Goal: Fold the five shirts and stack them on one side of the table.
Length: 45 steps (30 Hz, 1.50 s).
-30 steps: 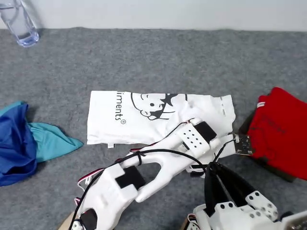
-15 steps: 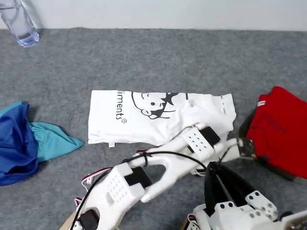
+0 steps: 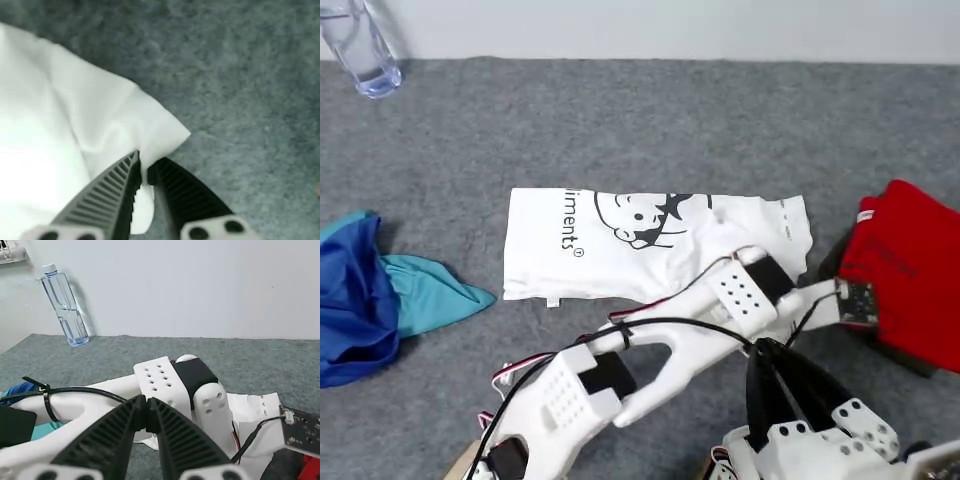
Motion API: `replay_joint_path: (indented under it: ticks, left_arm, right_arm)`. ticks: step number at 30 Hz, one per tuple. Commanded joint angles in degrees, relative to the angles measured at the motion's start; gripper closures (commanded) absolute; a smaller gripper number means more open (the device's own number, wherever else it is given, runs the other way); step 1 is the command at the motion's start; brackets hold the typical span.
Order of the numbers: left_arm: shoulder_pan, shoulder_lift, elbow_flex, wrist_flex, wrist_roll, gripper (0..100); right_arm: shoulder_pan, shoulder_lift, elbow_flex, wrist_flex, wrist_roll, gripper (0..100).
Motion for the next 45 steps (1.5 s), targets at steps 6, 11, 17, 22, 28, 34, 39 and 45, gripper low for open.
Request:
replay_joint_path:
  ticks: [6, 11, 17, 22, 28, 34, 39, 45]
  left_arm:
    - [-6.68, -3.69, -5.05, -4.75, -0.53, 99]
    - [-10.55, -1.23, -5.32, -9.23, -0.53, 99]
    - [-13.54, 2.46, -5.32, -13.89, -0.53, 99]
    - [-15.56, 2.81, -5.32, -16.79, -0.53, 99]
    - [-15.56, 2.90, -5.23, -17.14, -0.18, 98]
    - [-17.49, 2.90, -5.23, -17.58, 7.38, 83]
    - [-19.43, 2.46, -5.32, -18.64, 7.74, 83]
    - [-18.73, -1.05, -8.84, -15.03, 8.35, 91]
  right_arm:
    - [-0.57, 0.31, -0.26, 0.57, 0.62, 99.0]
    - [-0.57, 0.31, -0.26, 0.57, 0.62, 99.0]
    - [-0.57, 0.31, -0.26, 0.66, 0.62, 99.0]
    - [-0.57, 0.31, -0.26, 0.66, 0.62, 99.0]
    - [-0.57, 0.31, -0.09, 0.66, 0.62, 99.0]
    - [-0.57, 0.31, -0.18, 1.71, 0.62, 99.0]
    - [-0.57, 0.31, -0.26, 1.71, 0.62, 98.9]
    - [-0.57, 0.31, -0.26, 1.54, 0.62, 99.0]
